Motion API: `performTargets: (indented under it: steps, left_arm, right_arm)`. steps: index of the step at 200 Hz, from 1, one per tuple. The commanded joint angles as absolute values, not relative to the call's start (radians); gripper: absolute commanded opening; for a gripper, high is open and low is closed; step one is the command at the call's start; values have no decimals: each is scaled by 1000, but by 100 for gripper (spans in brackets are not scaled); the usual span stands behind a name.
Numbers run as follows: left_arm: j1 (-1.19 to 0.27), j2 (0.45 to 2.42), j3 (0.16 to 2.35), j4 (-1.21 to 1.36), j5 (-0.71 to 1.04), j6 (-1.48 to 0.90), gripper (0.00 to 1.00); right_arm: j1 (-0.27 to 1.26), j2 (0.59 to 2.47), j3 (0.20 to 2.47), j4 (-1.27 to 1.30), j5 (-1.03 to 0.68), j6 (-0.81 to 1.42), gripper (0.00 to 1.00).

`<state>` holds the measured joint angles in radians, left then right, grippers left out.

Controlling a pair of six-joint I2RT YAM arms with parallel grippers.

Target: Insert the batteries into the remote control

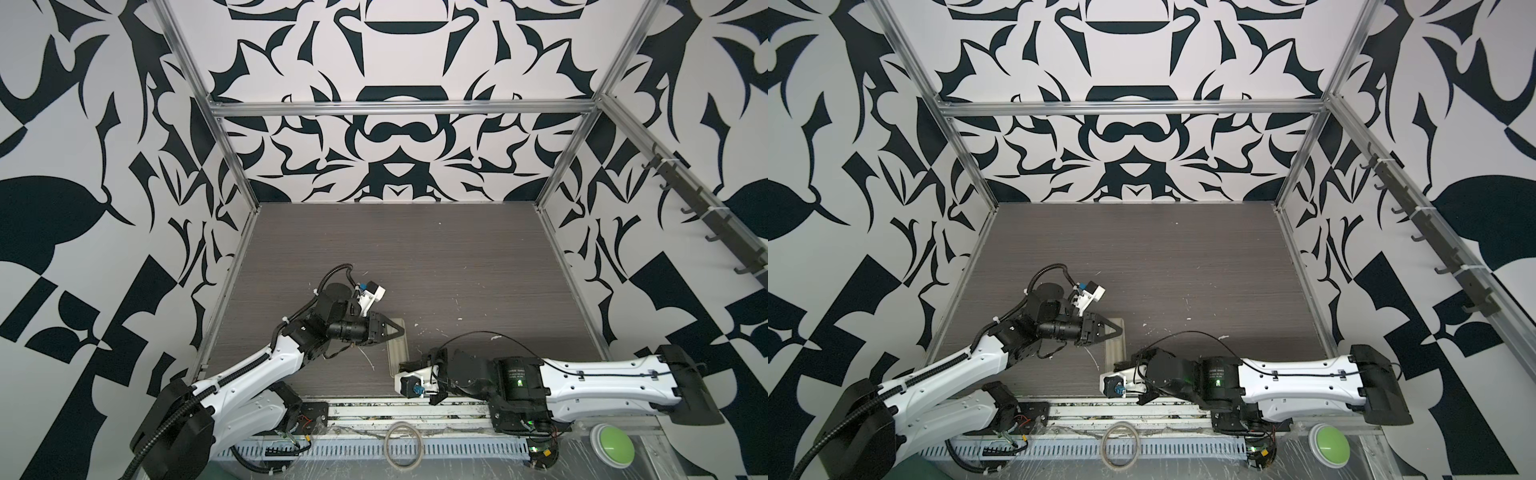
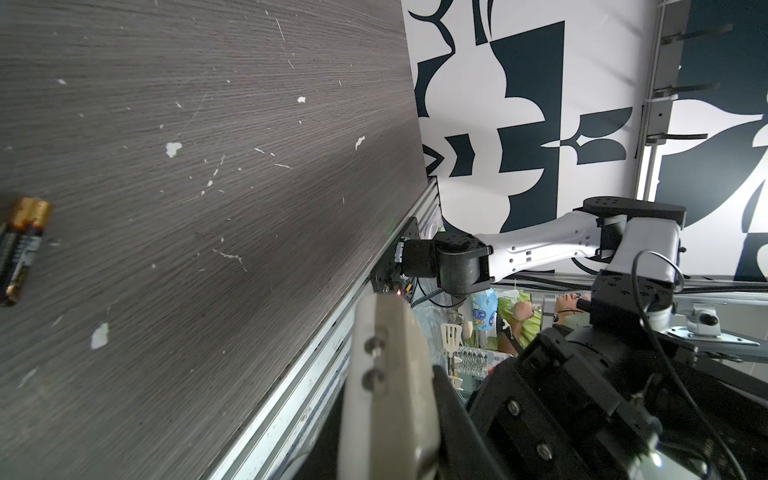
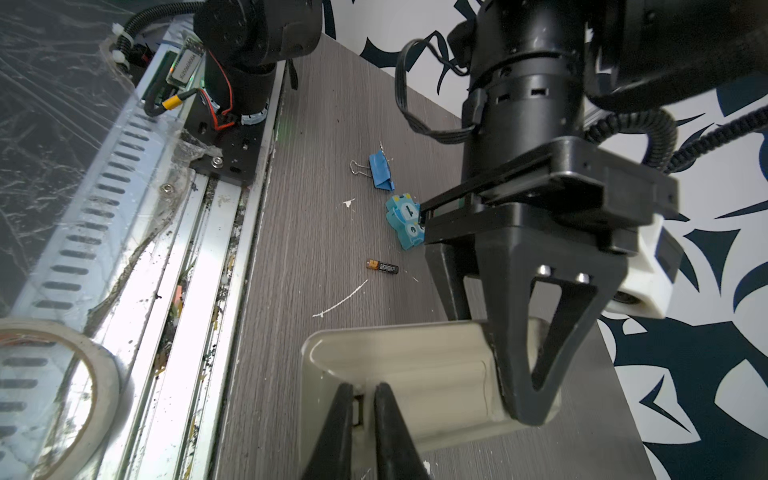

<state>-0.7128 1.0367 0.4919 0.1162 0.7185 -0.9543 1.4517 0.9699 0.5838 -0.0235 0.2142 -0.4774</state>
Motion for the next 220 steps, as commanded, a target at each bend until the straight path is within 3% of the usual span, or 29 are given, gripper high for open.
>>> performTargets:
  steps: [1, 83, 135, 220]
  left_arm:
    - [-721, 1050, 492, 101, 762, -953, 0]
    - [-721, 1055, 500, 80, 750, -946, 0]
    - [-721, 1052, 502, 69, 753, -937, 0]
    - [-721, 1049, 506, 61, 762, -929, 0]
  right_arm:
    - [1444, 963, 593, 46, 325, -481, 14]
    - [1445, 941, 588, 46, 306, -479, 13]
    - [1446, 916, 611, -37, 160, -439, 38]
    - [1447, 951, 619, -33, 121, -444, 41]
